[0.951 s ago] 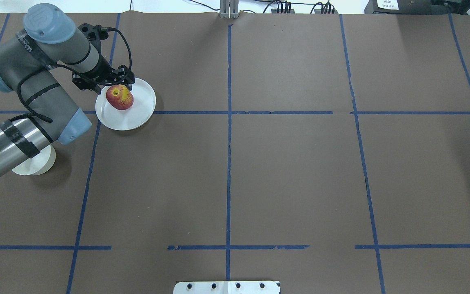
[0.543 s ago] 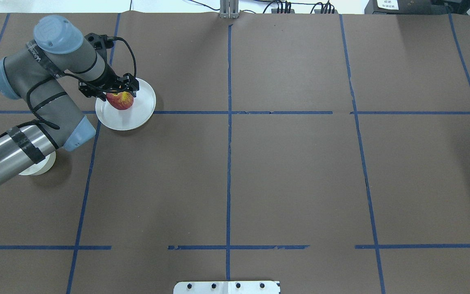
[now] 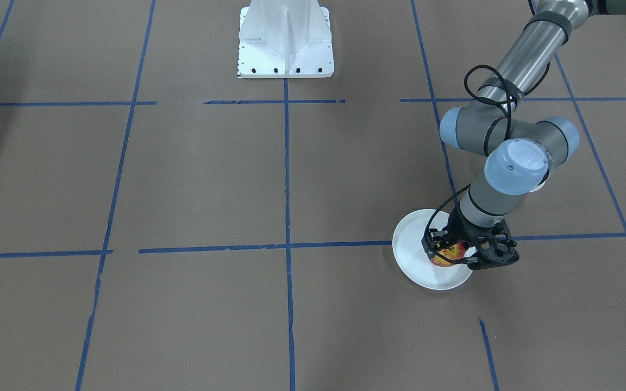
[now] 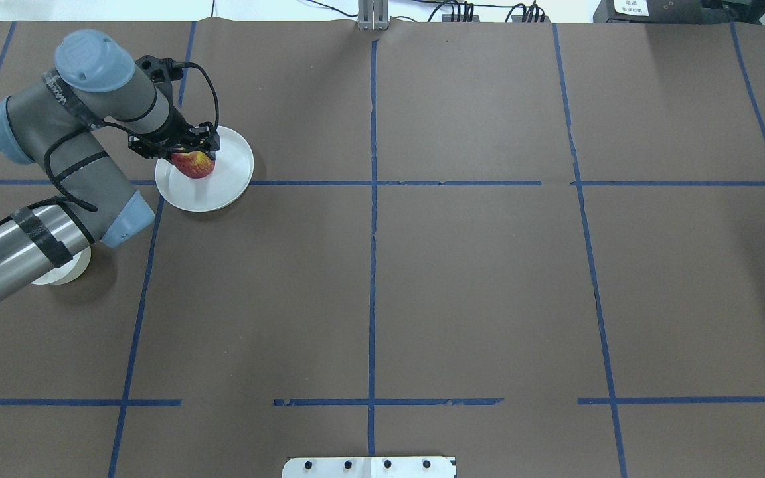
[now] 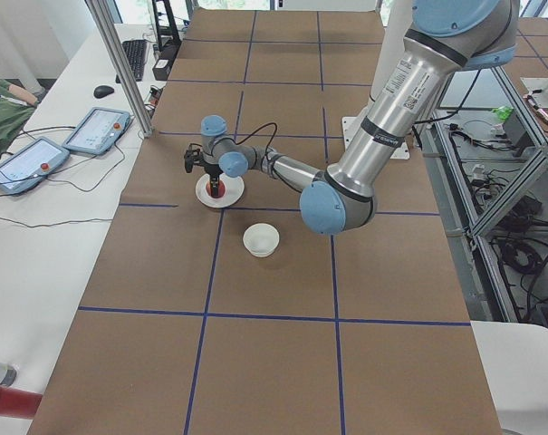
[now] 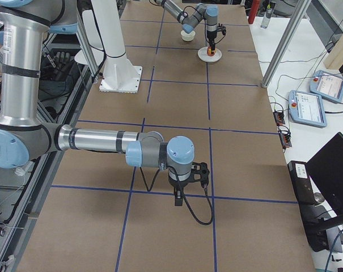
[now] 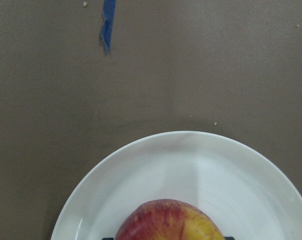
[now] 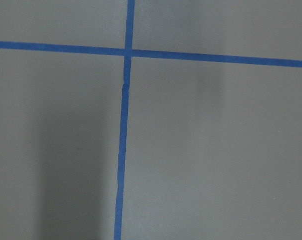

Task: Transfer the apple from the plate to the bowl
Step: 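Close the left gripper on the apple and lift it off the plate, then carry the apple with the left gripper over the white bowl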

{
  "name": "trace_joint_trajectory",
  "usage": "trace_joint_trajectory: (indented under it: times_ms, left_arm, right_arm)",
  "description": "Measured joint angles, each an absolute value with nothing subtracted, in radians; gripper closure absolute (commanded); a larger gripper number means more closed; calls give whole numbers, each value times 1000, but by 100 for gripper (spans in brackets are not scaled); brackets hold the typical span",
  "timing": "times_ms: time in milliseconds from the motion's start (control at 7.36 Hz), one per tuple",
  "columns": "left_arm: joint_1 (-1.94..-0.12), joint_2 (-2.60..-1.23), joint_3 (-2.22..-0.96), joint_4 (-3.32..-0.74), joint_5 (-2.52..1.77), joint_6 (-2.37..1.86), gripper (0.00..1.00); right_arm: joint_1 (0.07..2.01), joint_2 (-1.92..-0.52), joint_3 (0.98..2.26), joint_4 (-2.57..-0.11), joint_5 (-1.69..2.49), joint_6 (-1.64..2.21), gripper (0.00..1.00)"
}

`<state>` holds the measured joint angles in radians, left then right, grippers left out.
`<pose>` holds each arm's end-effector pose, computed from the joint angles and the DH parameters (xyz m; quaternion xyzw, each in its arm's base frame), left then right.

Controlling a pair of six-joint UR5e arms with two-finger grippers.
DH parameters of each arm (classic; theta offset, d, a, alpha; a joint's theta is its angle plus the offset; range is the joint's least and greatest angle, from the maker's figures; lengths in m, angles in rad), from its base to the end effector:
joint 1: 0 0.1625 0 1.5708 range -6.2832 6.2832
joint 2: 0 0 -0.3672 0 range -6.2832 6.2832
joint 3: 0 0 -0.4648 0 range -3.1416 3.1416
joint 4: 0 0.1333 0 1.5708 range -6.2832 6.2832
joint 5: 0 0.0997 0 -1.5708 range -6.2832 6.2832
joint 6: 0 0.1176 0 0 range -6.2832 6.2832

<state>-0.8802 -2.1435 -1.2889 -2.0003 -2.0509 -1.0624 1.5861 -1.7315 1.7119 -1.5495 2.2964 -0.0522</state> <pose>0.4411 -0.6578 0.3505 0.0480 0.4054 -0.0857 0.9088 0.0630 -0.5049 0.6219 0.0128 -0.3547 -0.0175 0.9347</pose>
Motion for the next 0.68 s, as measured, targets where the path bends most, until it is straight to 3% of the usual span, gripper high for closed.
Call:
trace_joint_trajectory:
  times_ms: [272,679]
  left_arm:
    - [-945,-2107,-1367,-1932,-2138,-1015,84]
    - [-1060,-1961,-1612,-1692,-2175,-736,85]
  right_arm:
    - [1586,-1732,1712,-1549,2296,-52,0]
    - [1586,-1731,1712,-1550,2296,-52,0]
